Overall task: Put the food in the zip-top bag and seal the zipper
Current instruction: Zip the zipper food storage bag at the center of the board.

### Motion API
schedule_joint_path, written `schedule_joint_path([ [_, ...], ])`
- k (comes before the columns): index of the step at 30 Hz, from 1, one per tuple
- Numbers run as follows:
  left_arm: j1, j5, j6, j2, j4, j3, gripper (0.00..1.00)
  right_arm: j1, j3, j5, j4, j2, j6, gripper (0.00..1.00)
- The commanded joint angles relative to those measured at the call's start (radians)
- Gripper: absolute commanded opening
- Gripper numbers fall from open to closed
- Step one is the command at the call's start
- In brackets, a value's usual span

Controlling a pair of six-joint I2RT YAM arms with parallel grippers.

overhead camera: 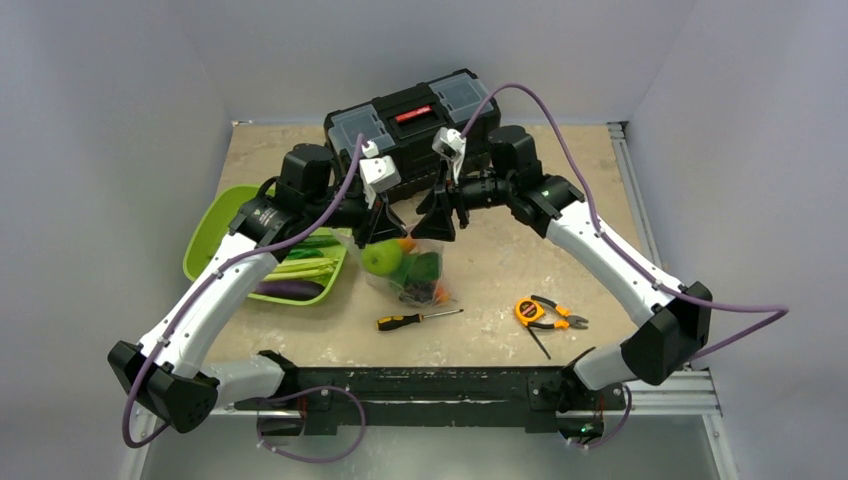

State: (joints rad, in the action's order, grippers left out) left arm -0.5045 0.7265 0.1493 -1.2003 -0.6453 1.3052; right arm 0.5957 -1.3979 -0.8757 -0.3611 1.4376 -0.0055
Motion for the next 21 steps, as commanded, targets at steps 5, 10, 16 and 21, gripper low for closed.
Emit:
schedule_joint_path([
  [5, 0.004, 0.040, 0.007, 0.019, 0.043, 0.037, 0.00, -0.010, -0.059, -0.101, -0.081, 0.013, -0.069, 0.38],
  [10, 0.004, 0.045, 0.008, 0.013, 0.043, 0.035, 0.00, -0.010, -0.071, -0.118, -0.081, 0.023, -0.077, 0.26],
  [16, 0.005, 0.045, 0.006, 0.015, 0.044, 0.035, 0.00, -0.009, -0.080, -0.123, -0.079, 0.035, -0.090, 0.12],
  [21, 0.005, 0.042, 0.012, 0.014, 0.037, 0.047, 0.00, -0.004, -0.075, -0.121, -0.076, 0.027, -0.104, 0.16],
])
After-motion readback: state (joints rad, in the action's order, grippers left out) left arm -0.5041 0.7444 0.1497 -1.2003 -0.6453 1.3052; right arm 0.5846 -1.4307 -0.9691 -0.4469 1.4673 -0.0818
